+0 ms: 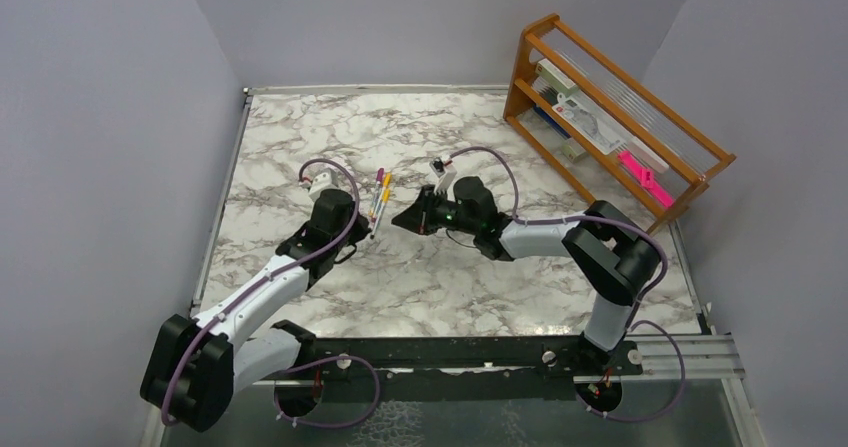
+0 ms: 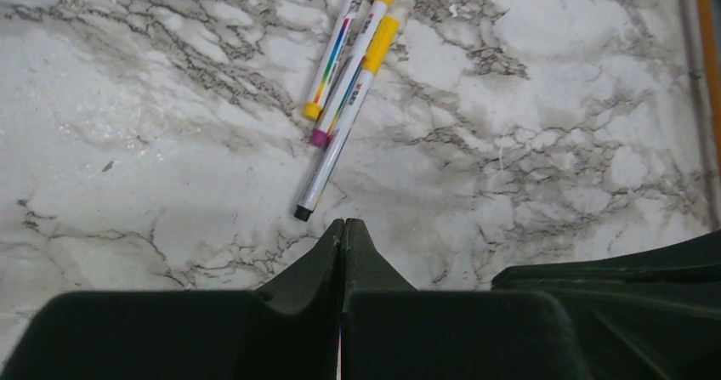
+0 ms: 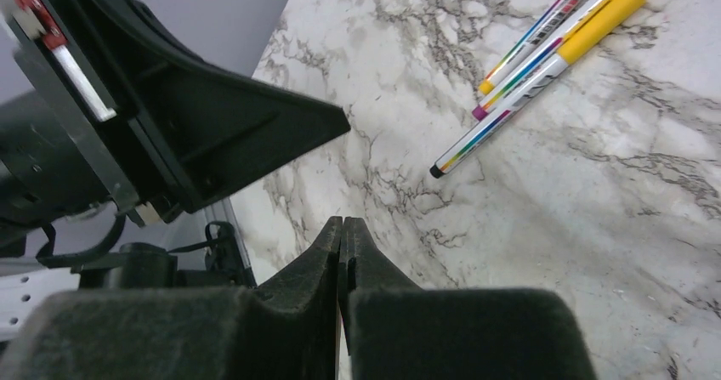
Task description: Insert the pens into the pen caps
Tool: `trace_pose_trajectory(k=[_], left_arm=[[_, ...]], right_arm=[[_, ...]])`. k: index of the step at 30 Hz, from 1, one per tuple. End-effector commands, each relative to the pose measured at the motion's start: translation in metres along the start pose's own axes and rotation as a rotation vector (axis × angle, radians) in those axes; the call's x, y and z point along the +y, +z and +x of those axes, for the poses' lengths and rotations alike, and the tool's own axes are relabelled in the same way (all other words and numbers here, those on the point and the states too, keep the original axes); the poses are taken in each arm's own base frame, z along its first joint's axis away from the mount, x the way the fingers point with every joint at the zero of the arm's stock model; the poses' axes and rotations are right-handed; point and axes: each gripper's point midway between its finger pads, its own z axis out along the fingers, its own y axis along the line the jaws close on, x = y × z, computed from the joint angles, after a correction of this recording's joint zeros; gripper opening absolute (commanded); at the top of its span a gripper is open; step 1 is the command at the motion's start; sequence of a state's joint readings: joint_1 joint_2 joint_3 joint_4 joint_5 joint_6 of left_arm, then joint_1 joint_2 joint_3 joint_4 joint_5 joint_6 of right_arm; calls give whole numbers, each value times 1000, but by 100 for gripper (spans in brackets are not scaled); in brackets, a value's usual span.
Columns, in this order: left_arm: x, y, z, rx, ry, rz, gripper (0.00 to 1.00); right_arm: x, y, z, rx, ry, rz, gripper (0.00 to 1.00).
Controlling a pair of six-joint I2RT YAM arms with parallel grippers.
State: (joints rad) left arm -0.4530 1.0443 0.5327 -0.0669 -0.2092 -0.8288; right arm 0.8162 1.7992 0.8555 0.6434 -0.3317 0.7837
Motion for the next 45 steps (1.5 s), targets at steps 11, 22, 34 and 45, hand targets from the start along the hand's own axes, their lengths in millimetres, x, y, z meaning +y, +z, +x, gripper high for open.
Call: trace_pose_trajectory(k=[11, 22, 34, 45], left_arm=[[50, 19, 53, 136, 55, -138, 0], [50, 34, 62, 164, 60, -141, 0], [52, 48, 57, 146, 94, -172, 0], [47, 54, 61, 185, 118, -159, 0]], right_arm=[[-20, -30, -38, -129, -39, 159, 1], [-22, -42, -41, -139, -55, 188, 1], [-30, -47, -39, -132, -60, 224, 1], [-34, -48, -36, -123, -58, 240, 1]])
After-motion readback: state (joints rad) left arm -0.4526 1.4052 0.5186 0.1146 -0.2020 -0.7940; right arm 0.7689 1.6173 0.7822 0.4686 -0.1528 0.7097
